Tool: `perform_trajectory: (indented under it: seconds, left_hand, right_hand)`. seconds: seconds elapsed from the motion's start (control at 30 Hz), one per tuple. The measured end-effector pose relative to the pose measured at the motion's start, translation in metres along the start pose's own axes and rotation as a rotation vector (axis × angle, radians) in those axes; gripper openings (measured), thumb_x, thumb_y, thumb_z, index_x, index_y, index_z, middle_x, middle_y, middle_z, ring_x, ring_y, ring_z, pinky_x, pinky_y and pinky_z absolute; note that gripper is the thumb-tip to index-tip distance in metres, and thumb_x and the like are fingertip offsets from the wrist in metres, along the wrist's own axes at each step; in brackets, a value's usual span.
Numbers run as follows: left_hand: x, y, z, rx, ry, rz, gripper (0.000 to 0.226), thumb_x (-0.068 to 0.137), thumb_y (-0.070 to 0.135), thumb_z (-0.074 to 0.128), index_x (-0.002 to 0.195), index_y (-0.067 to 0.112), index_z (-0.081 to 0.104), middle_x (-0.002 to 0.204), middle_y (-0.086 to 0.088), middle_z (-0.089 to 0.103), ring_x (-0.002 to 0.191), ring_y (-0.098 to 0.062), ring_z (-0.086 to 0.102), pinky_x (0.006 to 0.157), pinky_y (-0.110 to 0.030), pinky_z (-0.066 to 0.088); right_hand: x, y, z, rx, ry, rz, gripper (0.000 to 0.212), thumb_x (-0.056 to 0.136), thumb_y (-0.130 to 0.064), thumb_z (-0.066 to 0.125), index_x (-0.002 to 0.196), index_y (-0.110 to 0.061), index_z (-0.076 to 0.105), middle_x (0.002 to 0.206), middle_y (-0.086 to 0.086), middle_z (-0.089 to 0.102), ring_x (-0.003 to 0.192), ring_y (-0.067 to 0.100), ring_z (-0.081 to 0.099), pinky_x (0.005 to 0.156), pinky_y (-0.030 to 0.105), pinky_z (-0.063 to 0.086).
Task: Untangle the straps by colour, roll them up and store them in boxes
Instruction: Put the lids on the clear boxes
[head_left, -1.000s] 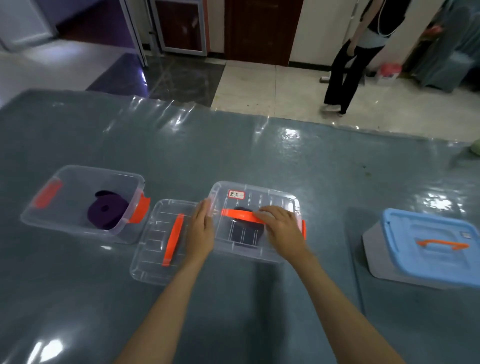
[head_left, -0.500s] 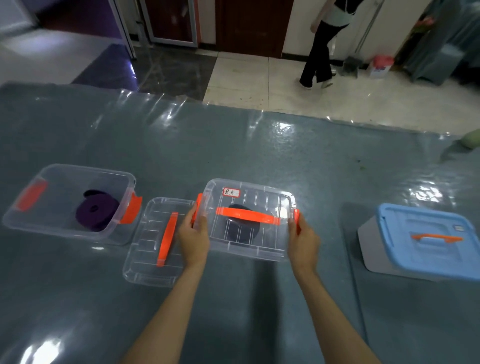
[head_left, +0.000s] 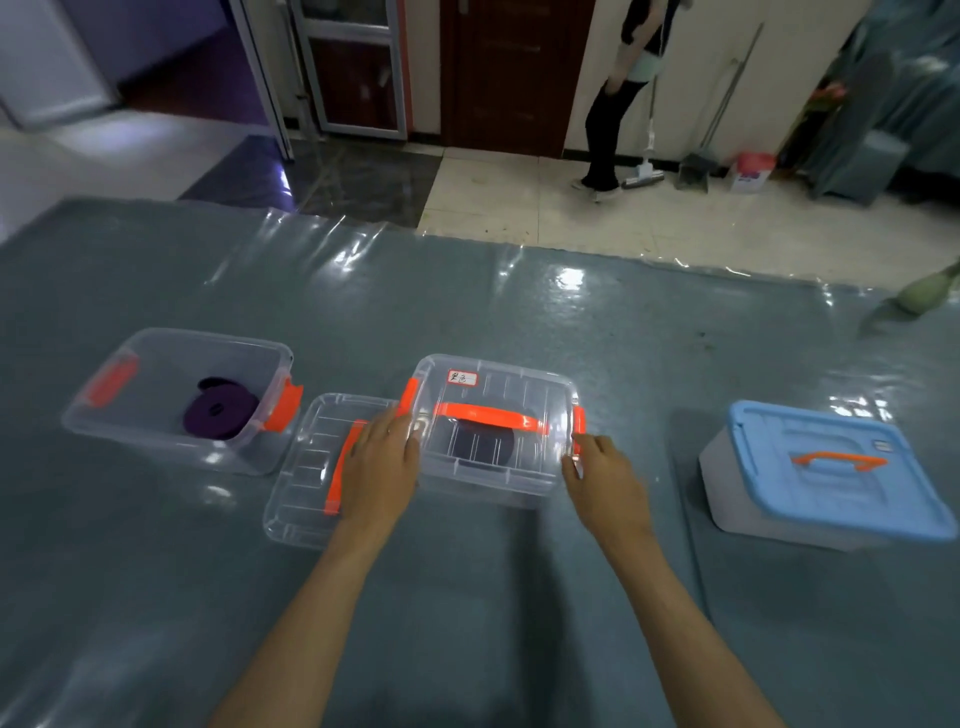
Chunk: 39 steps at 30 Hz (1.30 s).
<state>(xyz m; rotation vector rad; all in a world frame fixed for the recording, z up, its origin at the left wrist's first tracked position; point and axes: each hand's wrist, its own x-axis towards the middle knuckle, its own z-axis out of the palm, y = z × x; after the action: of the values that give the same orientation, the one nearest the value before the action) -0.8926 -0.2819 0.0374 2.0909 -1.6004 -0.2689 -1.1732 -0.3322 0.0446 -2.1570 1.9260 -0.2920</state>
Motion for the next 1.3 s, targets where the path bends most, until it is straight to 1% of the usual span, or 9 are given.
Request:
perform_trajectory:
  seconds: [0.1,0.27,0.67,0.9,0.97,1.03,1.13,1.2,1.3]
  left_hand:
    - [-0.039,0.006,-0.018,0.074,-0.016,0.082,0.029,0.101,0.007,0.062,0.129,0.005,0.070,0.136,-0.010,0.068,0.136,-0.037,0.058,0.113,-0.054,0.046]
    - [-0.101,0.001,-0.040,0.224,-0.183,0.068,0.030,0.091,0.005,0.070,0.121,0.007,0.071,0.126,-0.009,0.067,0.116,-0.035,0.064,0.087,-0.046,0.053]
    - [-0.124,-0.080,-0.086,0.268,-0.207,-0.051,0.043,0.088,-0.001,0.068,0.131,0.007,0.072,0.135,-0.016,0.066,0.127,-0.039,0.062,0.102,-0.050,0.049]
    - [-0.061,-0.188,-0.118,0.227,-0.158,0.044,0.040,0.082,-0.001,0.077,0.122,0.000,0.073,0.126,-0.022,0.069,0.120,-0.043,0.065,0.096,-0.054,0.051]
    - [-0.041,-0.218,-0.128,0.181,-0.139,0.054,0.041,0.084,-0.002,0.076,0.125,-0.002,0.071,0.132,-0.026,0.066,0.125,-0.044,0.064,0.100,-0.055,0.050]
    - [-0.025,-0.247,-0.142,0.196,-0.152,0.052,0.053,0.094,0.005,0.068,0.147,0.002,0.059,0.156,-0.023,0.051,0.146,-0.039,0.049,0.117,-0.054,0.039]
    - [-0.003,-0.292,-0.155,0.277,-0.199,0.058,0.076,0.104,0.019,0.056,0.170,0.018,0.018,0.177,-0.014,0.011,0.165,-0.029,0.011,0.132,-0.048,0.014]
    - [0.007,-0.317,-0.159,0.358,-0.282,0.071,0.091,0.103,0.023,0.056,0.169,0.029,-0.007,0.178,-0.011,-0.010,0.165,-0.028,-0.008,0.133,-0.052,0.004]
    - [0.011,-0.339,-0.157,0.360,-0.351,0.094,0.105,0.099,0.017,0.059,0.164,0.039,-0.021,0.176,-0.006,-0.021,0.164,-0.029,-0.017,0.132,-0.055,-0.001]
  right_hand:
    - [-0.044,-0.002,-0.008,0.032,0.038,-0.090,0.030,0.103,-0.023,0.063,0.130,-0.013,0.070,0.131,0.009,0.068,0.112,0.034,0.067,0.089,0.046,0.057]
    - [-0.101,-0.014,-0.004,0.005,-0.110,-0.149,0.027,0.104,-0.026,0.057,0.126,-0.017,0.070,0.128,0.003,0.069,0.112,0.030,0.065,0.091,0.043,0.053]
    - [-0.127,-0.112,0.045,-0.084,-0.196,-0.247,0.032,0.109,-0.026,0.040,0.128,-0.023,0.066,0.128,-0.002,0.066,0.114,0.022,0.064,0.090,0.036,0.051]
    - [-0.100,-0.206,0.106,-0.026,-0.243,-0.137,0.028,0.107,-0.024,0.047,0.122,-0.017,0.069,0.122,0.003,0.068,0.109,0.029,0.066,0.089,0.040,0.054]
    - [-0.091,-0.231,0.124,0.010,-0.273,-0.076,0.027,0.106,-0.023,0.052,0.125,-0.017,0.069,0.124,0.005,0.068,0.112,0.032,0.067,0.090,0.042,0.055]
    - [-0.083,-0.255,0.138,0.035,-0.318,-0.030,0.031,0.104,-0.020,0.056,0.132,-0.016,0.068,0.131,0.007,0.068,0.117,0.034,0.066,0.093,0.041,0.055]
    - [-0.066,-0.290,0.156,0.106,-0.345,0.040,0.038,0.102,-0.017,0.060,0.140,-0.015,0.064,0.139,0.011,0.065,0.123,0.034,0.065,0.102,0.041,0.052]
    - [-0.053,-0.309,0.168,0.179,-0.344,0.110,0.042,0.101,-0.012,0.061,0.143,-0.012,0.062,0.141,0.017,0.062,0.122,0.037,0.065,0.104,0.043,0.051]
    - [-0.032,-0.333,0.185,0.283,-0.311,0.268,0.043,0.102,-0.006,0.058,0.145,-0.005,0.059,0.139,0.024,0.063,0.122,0.040,0.065,0.105,0.043,0.050]
